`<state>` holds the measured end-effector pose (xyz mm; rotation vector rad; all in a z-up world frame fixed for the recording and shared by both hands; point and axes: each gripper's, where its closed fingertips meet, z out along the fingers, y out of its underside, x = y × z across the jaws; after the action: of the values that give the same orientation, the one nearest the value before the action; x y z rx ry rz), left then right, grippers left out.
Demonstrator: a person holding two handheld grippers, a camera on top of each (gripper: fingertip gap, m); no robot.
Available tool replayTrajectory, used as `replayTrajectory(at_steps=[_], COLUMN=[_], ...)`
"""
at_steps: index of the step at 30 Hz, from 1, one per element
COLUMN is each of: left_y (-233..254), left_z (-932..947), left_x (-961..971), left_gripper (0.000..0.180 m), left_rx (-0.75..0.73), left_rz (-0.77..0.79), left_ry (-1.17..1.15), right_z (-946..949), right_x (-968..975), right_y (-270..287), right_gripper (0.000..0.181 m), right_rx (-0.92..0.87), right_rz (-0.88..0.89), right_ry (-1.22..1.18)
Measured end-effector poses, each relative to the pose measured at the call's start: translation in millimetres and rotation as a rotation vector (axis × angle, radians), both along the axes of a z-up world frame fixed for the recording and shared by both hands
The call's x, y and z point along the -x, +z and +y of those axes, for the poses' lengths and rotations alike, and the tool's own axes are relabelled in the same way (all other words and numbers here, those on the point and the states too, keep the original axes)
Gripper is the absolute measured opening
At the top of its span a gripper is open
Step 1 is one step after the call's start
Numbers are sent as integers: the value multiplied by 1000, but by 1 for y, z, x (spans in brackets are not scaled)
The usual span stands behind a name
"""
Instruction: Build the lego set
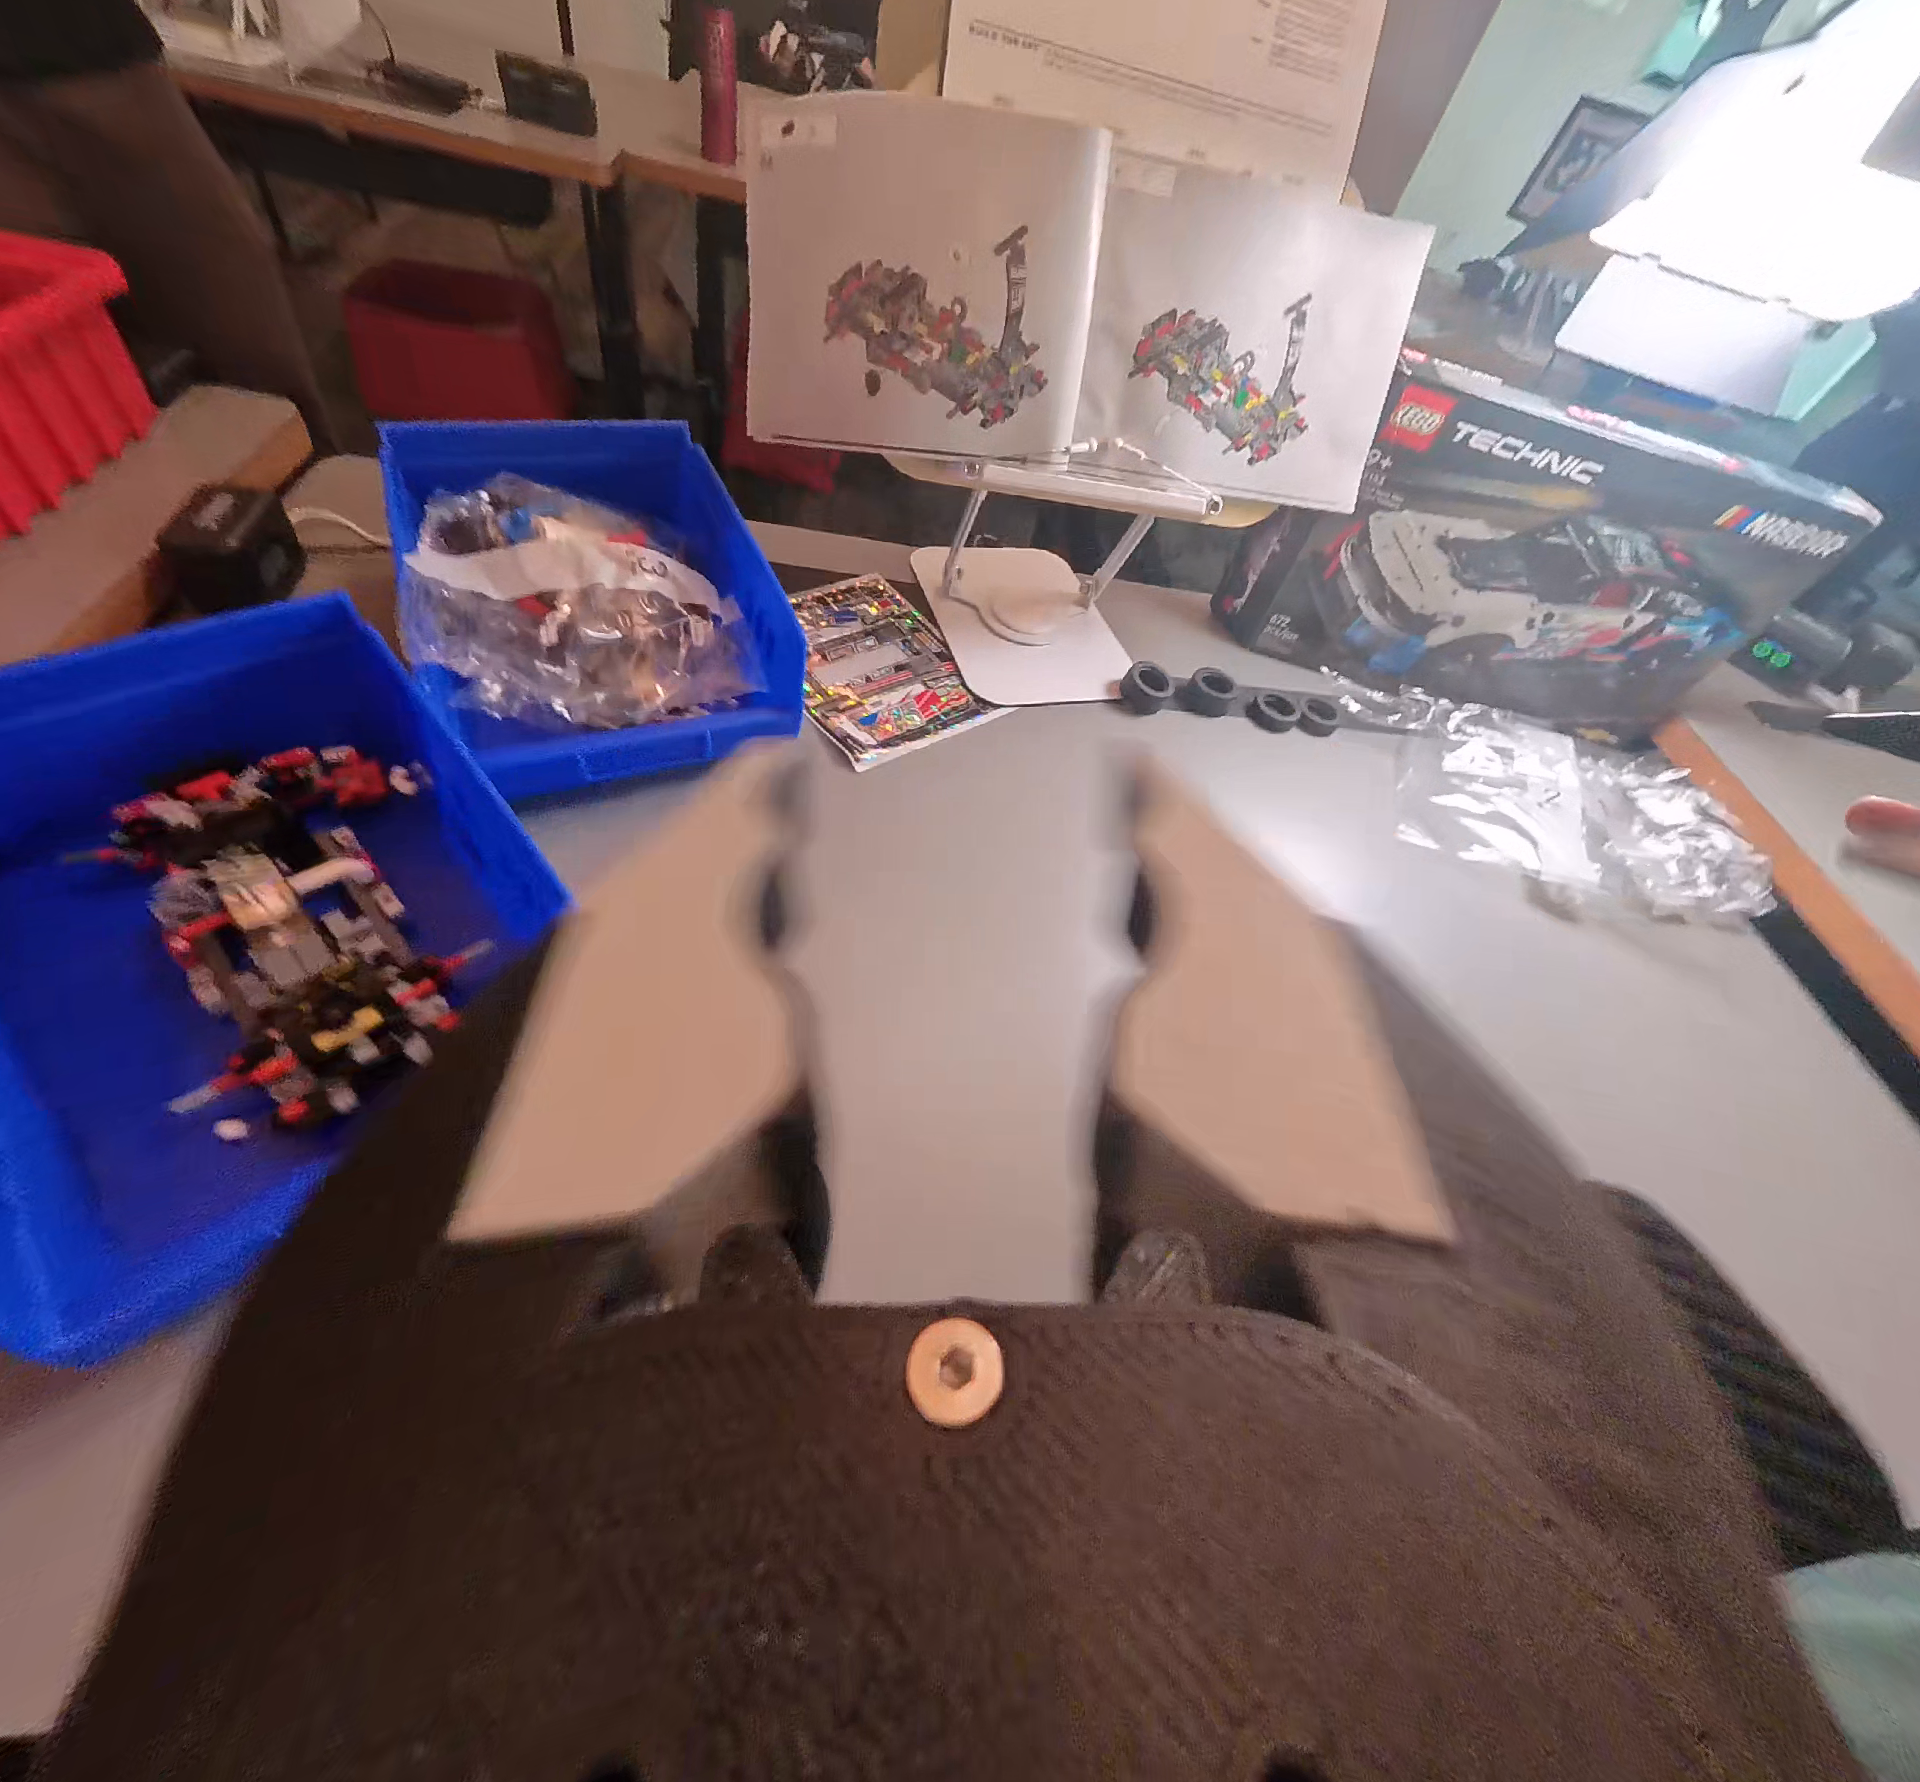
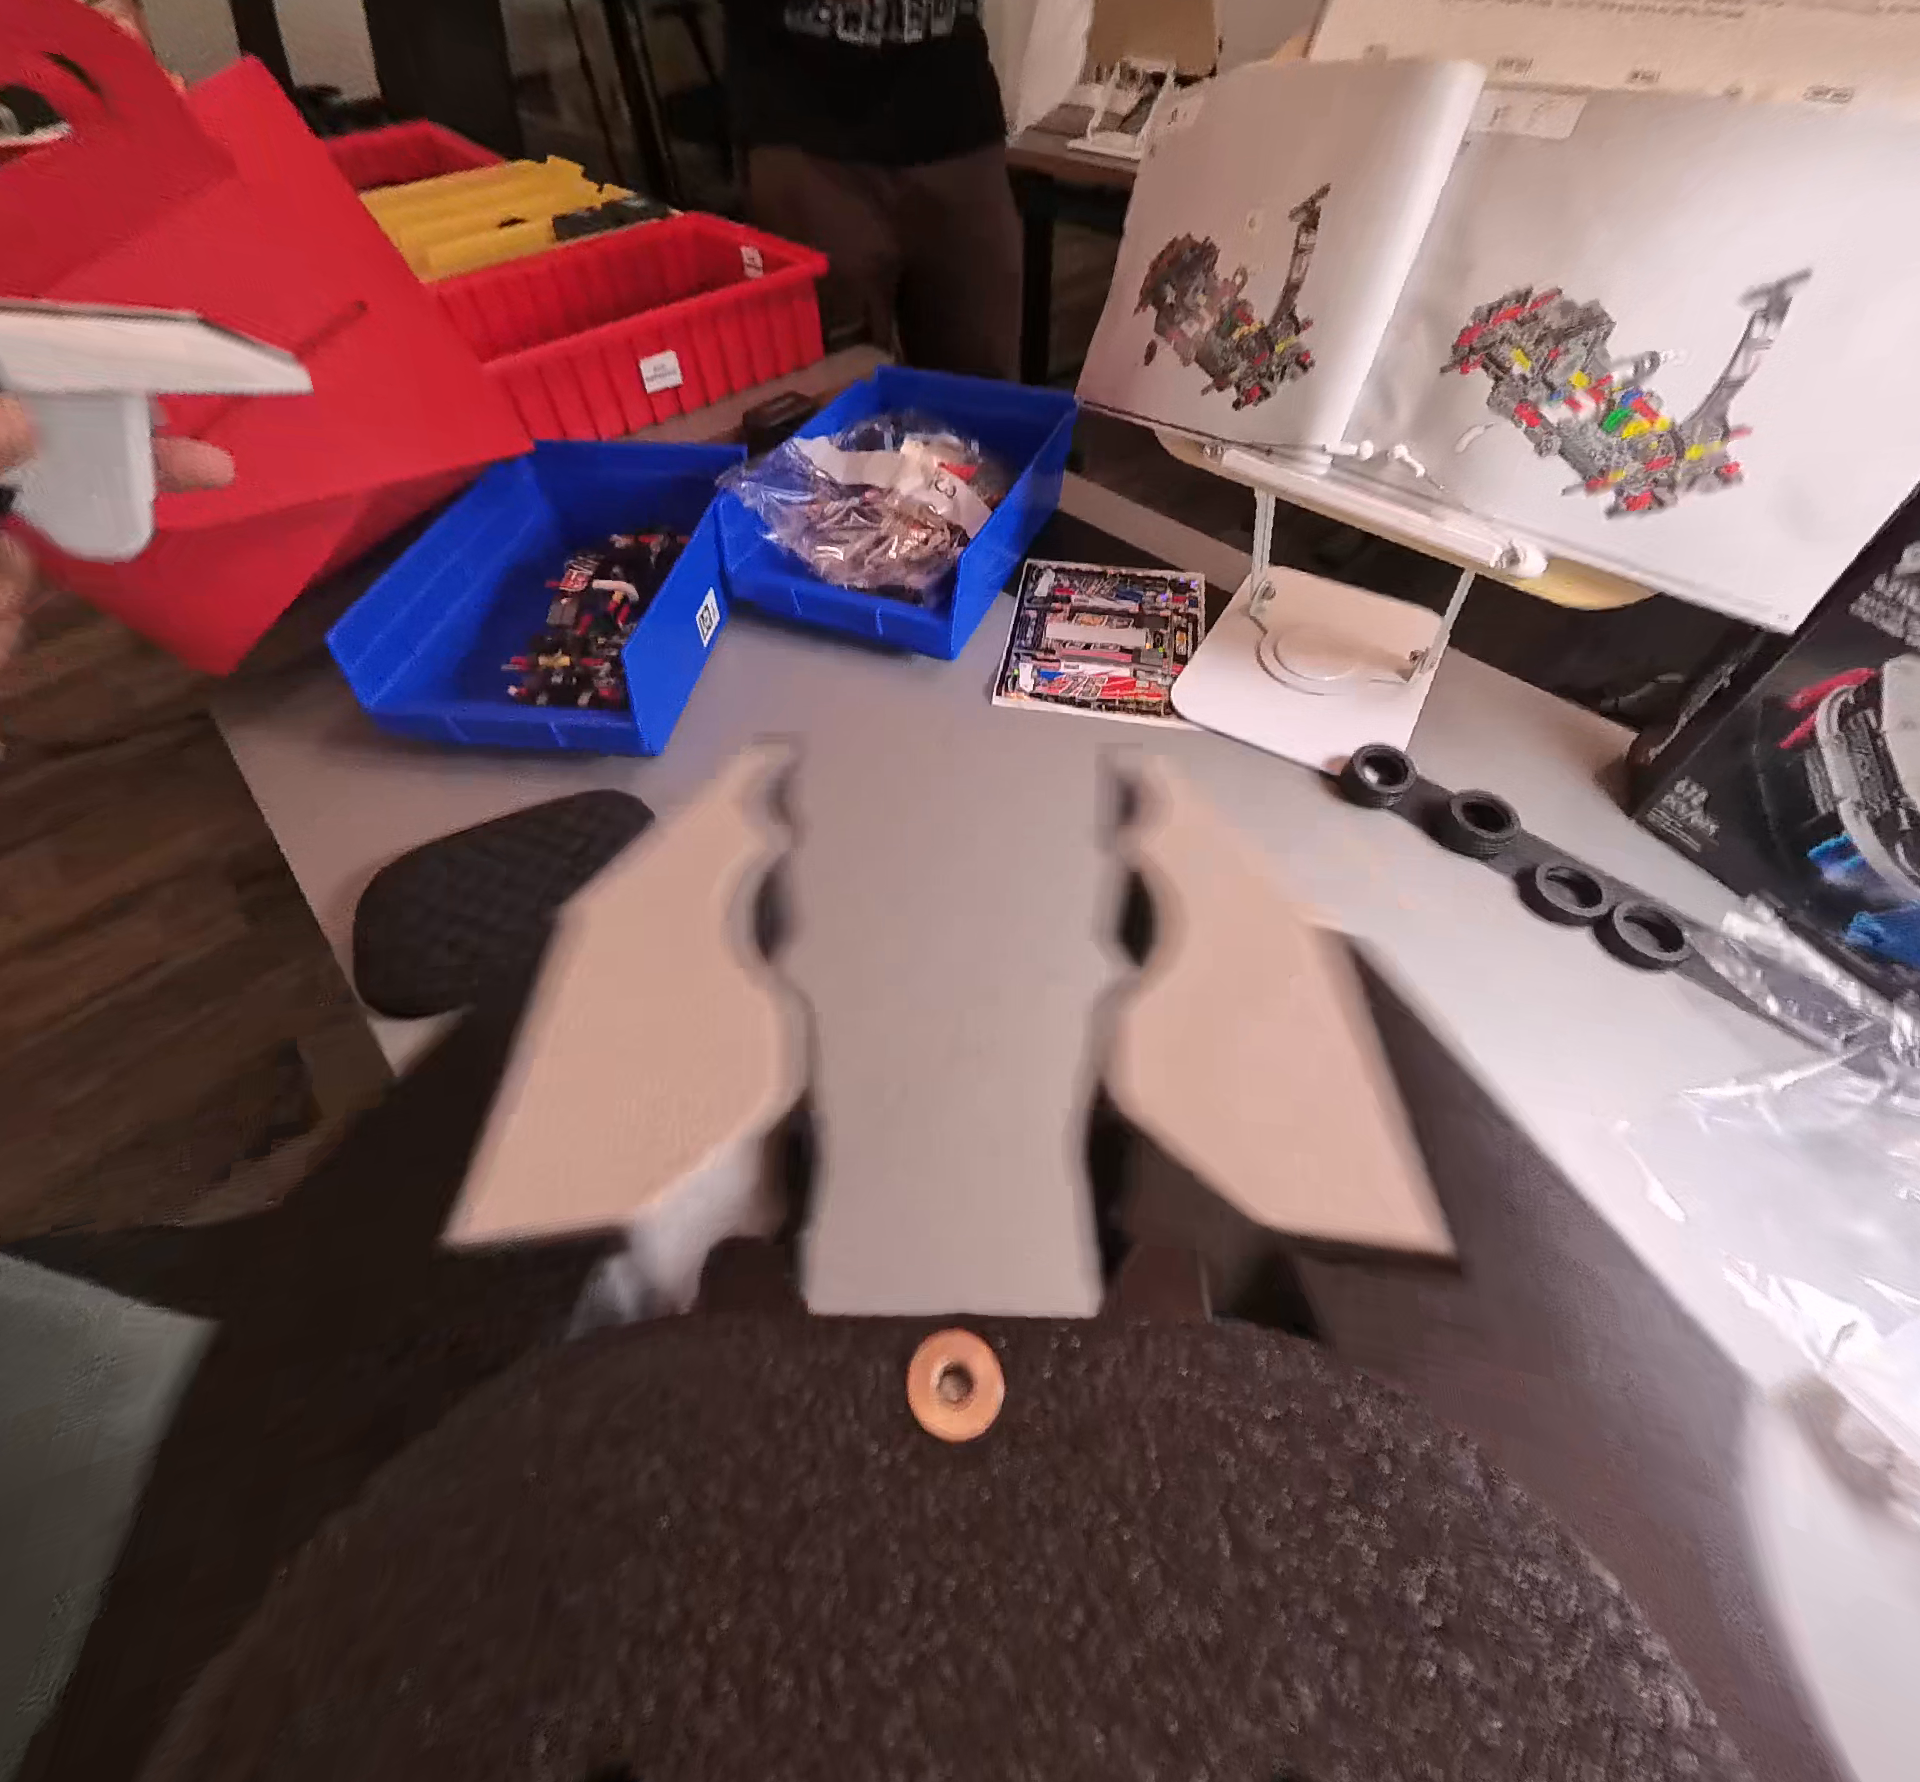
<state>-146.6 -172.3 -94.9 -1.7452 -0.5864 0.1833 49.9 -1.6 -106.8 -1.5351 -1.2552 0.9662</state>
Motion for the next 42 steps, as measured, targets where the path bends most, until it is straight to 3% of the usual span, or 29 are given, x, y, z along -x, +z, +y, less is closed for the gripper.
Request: replayTrajectory(at_steps=[1,4,5,6,7,8,17,24,30,42], left_y=[7,25,33,38,43,50,93,46,2,-27], left_z=[-3,-8,-12,-15,-14,-12,15,7,-29,-51], left_x=[3,27,41,55,67,79,204,227,239,277], left_gripper=[0,0,0,34,66,79,76,72,68,66], left_rx=[-2,-5,-9,-6,-6,-23,-137,-135,-92,-85], left_rz=[41,72,95,113,111,99,151,144,94,28], left_ry=[-4,32,75,104,102,85,2,-80,-88,-72], right_z=[1,2,2,-1,-6,-11,-31,-31,-29,-32], right_x=[-2,4,9,16,24,31,124,355,523,638], right_y=[5,12,11,6,-1,-5,29,170,241,251], right_gripper=[0,0,16,55,77,82,61,58,58,58], right_rx=[-28,-19,-15,-12,7,29,43,-106,-212,-213], right_rz=[24,85,94,74,37,19,35,126,172,221], right_ry=[-6,-22,-26,-17,16,42,118,407,483,454])
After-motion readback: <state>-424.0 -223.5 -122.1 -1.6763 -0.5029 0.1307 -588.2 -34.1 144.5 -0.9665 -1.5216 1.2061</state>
